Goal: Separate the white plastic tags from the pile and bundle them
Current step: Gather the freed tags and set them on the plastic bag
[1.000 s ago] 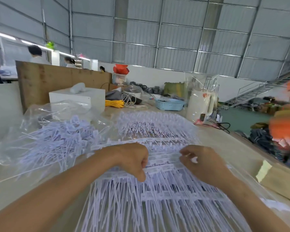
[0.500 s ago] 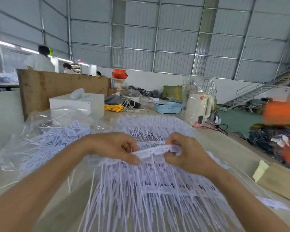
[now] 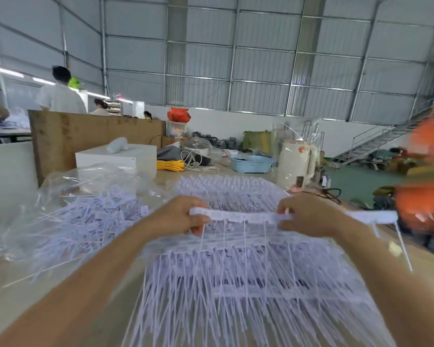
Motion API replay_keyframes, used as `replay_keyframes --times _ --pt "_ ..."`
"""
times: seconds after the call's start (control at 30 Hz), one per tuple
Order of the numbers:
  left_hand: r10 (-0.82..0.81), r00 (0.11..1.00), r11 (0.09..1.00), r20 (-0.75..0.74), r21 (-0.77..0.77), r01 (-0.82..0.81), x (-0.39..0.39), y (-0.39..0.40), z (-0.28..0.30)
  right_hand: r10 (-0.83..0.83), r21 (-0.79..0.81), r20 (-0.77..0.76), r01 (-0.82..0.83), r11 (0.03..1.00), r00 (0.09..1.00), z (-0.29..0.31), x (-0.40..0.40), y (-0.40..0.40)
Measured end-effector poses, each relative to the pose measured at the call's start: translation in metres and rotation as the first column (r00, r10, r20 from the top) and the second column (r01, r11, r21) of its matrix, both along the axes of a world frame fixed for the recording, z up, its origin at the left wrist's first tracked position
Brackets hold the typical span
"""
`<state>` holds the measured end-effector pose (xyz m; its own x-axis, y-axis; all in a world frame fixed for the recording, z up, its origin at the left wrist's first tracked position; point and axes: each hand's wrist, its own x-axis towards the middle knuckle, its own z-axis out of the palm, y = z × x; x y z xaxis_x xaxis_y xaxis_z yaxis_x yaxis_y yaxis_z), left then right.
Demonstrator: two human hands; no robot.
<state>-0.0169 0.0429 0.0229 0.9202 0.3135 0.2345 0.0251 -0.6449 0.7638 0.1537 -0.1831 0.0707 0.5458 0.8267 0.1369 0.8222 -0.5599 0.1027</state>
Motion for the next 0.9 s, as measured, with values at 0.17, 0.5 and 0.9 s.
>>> replay_keyframes --times 0.17,0.5,0.9 --pt "0.152 0.981 0.979 0.121 -0.154 -0.133 0.021 -0.004 -0.033 0.096 -0.006 -0.223 -0.100 0.995 0.970 -0.042 0.001 0.037" --pt "0.232 0.918 0.942 0.321 -0.311 -0.130 0.019 -0.013 -0.032 0.424 0.433 -0.311 -0.270 0.860 0.851 -0.049 -0.041 0.090" --pt "0.321 0.886 0.919 0.334 -0.335 -0.207 0.015 -0.040 -0.030 0.608 0.727 -0.438 -0.137 0.672 0.662 -0.068 -0.051 0.083"
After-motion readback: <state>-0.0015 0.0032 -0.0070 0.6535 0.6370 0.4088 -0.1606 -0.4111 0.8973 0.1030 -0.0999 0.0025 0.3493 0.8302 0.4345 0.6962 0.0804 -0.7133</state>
